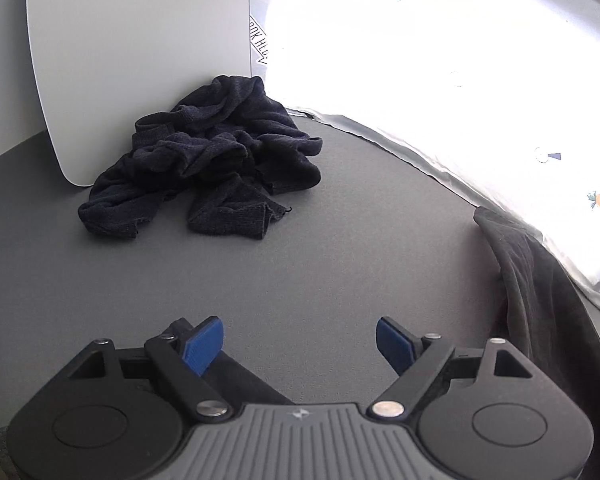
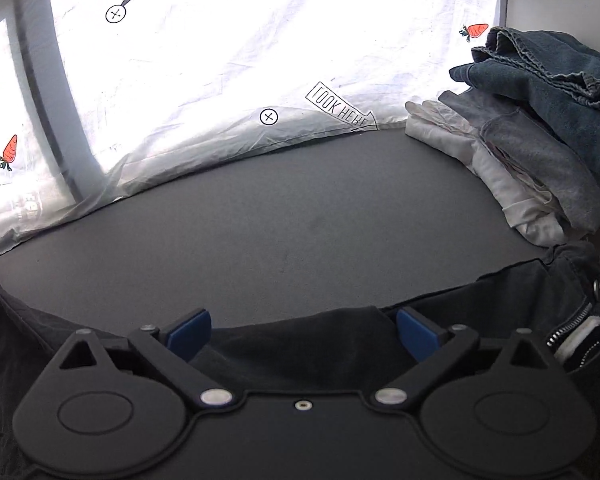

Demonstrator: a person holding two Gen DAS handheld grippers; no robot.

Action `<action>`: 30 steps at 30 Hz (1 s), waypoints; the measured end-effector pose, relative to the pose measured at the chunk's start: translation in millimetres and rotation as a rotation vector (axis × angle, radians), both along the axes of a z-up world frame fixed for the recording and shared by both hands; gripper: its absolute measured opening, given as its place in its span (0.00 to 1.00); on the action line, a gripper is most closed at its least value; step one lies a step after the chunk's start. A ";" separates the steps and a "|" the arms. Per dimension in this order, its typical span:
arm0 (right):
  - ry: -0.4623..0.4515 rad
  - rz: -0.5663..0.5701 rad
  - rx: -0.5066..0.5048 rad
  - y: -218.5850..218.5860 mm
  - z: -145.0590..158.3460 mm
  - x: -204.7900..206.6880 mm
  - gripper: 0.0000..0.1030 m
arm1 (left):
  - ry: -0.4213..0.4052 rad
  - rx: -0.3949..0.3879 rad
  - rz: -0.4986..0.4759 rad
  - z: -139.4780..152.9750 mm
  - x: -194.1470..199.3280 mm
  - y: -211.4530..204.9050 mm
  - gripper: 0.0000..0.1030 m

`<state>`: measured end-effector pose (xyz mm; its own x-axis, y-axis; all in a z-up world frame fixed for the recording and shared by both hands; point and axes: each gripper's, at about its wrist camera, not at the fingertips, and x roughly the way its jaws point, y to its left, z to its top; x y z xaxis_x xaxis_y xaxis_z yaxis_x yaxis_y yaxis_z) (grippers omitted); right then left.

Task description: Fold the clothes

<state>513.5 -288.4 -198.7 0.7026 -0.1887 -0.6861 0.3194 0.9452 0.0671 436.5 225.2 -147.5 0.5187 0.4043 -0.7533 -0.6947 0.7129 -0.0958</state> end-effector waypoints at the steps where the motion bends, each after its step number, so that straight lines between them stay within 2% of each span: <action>1: 0.018 0.016 -0.013 1.0 -8.8 3.2 0.97 | -0.004 -0.010 -0.028 -1.8 14.2 -8.0 0.82; 4: 0.081 0.048 -0.048 4.5 -38.5 9.3 1.00 | -0.011 -0.028 -0.113 -10.6 51.3 -29.5 0.84; 7: 0.008 0.044 -0.127 14.8 -54.5 0.6 1.00 | -0.007 -0.041 -0.180 -22.8 90.3 -45.2 0.85; 12: -0.056 0.012 -0.160 21.0 -59.5 -1.0 1.00 | 0.005 -0.072 -0.263 -44.7 140.4 -53.5 0.85; 14: -0.054 0.011 -0.162 21.4 -59.2 0.0 1.00 | 0.009 -0.085 -0.293 -53.5 158.7 -53.7 0.85; 17: -0.055 0.010 -0.162 21.2 -59.4 0.8 1.00 | 0.039 -0.068 -0.301 -67.5 184.8 -53.8 0.85; 20: -0.055 0.010 -0.163 21.1 -59.5 0.8 1.00 | 0.038 -0.114 -0.311 -78.8 203.3 -49.5 0.82; 21: -0.055 0.010 -0.163 21.2 -59.5 0.8 1.00 | 0.031 -0.119 -0.312 -80.5 207.2 -50.1 0.72; 22: -0.055 0.010 -0.163 21.1 -59.4 0.9 1.00 | 0.021 -0.120 -0.312 -81.5 210.5 -51.5 0.55; 23: -0.054 0.010 -0.163 21.0 -59.3 1.0 1.00 | 0.011 -0.120 -0.312 -82.5 213.7 -52.8 0.46; 25: -0.010 0.020 -0.152 18.9 -55.0 6.4 1.00 | -0.024 -0.117 -0.338 -77.8 217.2 -61.8 0.13; 27: 0.057 0.031 -0.132 15.3 -48.2 15.0 1.00 | -0.063 -0.093 -0.357 -67.4 219.5 -72.9 0.07; 30: 0.108 0.042 -0.092 8.7 -40.5 21.5 1.00 | -0.165 -0.123 -0.347 -40.9 221.9 -78.2 0.05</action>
<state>535.1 -279.7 -239.2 0.6344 -0.2257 -0.7393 0.2799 0.9586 -0.0525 658.4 147.0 -188.4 0.7268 0.0959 -0.6801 -0.3830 0.8786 -0.2853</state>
